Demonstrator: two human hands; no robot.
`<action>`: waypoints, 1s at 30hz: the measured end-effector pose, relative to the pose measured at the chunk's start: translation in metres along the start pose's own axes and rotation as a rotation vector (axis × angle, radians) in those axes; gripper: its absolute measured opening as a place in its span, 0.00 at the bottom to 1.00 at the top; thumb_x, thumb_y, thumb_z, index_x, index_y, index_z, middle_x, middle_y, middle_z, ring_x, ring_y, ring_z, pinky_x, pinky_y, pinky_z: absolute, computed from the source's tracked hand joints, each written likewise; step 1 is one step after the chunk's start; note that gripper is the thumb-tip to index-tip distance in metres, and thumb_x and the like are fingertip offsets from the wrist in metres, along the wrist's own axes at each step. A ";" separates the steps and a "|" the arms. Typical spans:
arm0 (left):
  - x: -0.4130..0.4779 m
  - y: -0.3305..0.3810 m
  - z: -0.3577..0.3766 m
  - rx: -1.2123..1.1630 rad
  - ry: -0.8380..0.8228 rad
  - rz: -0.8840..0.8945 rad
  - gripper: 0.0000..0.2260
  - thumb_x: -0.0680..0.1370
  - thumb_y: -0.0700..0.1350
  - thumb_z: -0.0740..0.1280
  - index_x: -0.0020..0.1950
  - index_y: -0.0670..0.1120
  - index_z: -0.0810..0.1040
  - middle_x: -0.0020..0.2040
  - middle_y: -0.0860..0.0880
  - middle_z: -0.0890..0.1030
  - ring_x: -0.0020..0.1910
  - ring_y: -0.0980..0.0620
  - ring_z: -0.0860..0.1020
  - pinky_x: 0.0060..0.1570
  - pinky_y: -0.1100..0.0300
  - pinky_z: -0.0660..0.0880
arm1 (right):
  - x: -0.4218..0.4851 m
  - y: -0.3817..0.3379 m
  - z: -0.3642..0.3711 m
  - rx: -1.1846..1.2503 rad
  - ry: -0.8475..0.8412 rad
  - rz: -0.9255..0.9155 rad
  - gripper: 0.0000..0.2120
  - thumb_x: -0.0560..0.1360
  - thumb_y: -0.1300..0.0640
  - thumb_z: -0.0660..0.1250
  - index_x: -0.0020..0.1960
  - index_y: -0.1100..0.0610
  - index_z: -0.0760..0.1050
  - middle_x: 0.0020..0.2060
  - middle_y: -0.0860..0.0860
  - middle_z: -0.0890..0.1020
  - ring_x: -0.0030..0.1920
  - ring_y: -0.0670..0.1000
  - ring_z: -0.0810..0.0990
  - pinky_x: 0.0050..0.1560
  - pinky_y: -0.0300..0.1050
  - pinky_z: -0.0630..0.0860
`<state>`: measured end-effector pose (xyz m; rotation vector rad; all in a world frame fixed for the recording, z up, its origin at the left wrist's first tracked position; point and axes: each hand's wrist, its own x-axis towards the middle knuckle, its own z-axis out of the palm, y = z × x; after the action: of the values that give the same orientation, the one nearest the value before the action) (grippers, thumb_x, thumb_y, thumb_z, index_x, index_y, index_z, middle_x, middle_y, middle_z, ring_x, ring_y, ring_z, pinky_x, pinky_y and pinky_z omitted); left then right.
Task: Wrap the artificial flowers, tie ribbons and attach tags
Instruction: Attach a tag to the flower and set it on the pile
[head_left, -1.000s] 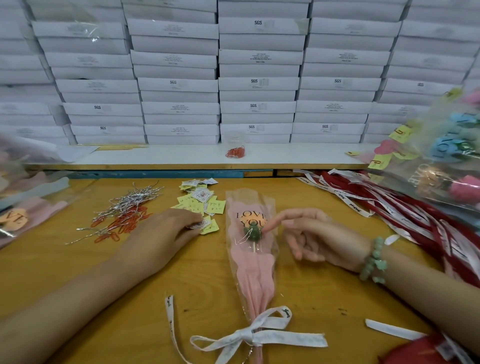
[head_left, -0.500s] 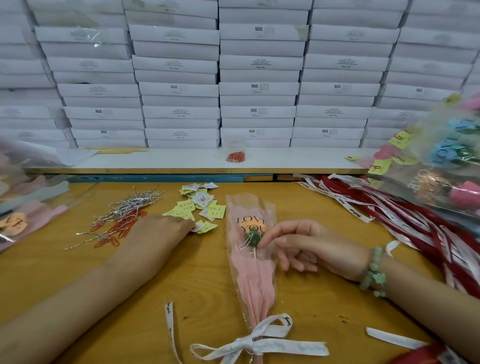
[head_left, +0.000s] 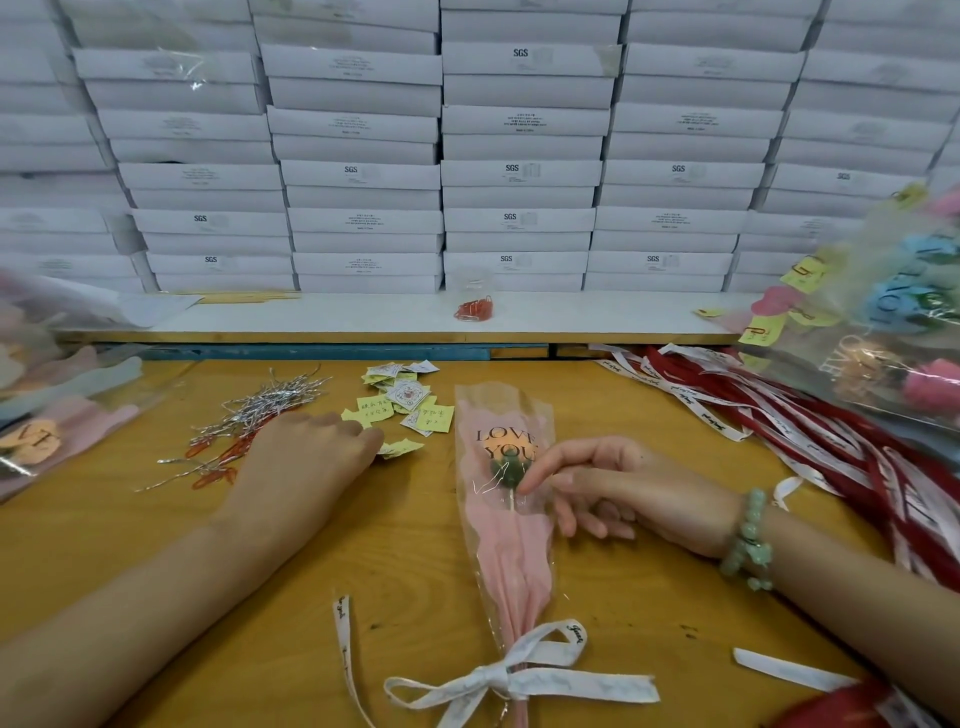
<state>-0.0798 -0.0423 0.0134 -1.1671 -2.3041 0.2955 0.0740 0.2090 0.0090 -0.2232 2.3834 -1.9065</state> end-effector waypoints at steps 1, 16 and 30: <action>0.000 -0.001 0.000 0.027 0.001 0.002 0.11 0.67 0.33 0.74 0.43 0.47 0.80 0.32 0.50 0.78 0.32 0.48 0.76 0.30 0.57 0.70 | 0.000 0.000 0.000 -0.001 0.002 0.002 0.11 0.78 0.56 0.63 0.54 0.58 0.81 0.35 0.53 0.81 0.28 0.44 0.73 0.23 0.31 0.67; 0.003 0.006 -0.009 -0.071 0.075 0.067 0.15 0.71 0.52 0.76 0.30 0.48 0.74 0.23 0.52 0.73 0.21 0.51 0.73 0.23 0.64 0.59 | -0.001 0.002 0.000 -0.004 0.059 -0.037 0.10 0.79 0.60 0.62 0.55 0.61 0.79 0.36 0.54 0.81 0.26 0.43 0.72 0.22 0.31 0.66; -0.001 0.006 0.000 0.048 0.097 0.079 0.18 0.55 0.31 0.80 0.40 0.43 0.81 0.29 0.48 0.78 0.25 0.49 0.75 0.20 0.60 0.69 | -0.005 -0.002 0.017 -0.425 0.109 -0.081 0.19 0.80 0.52 0.60 0.70 0.41 0.67 0.62 0.39 0.77 0.32 0.46 0.75 0.38 0.32 0.72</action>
<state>-0.0748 -0.0391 0.0105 -1.2236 -2.1591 0.3150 0.0818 0.1934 0.0073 -0.2488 2.8729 -1.4487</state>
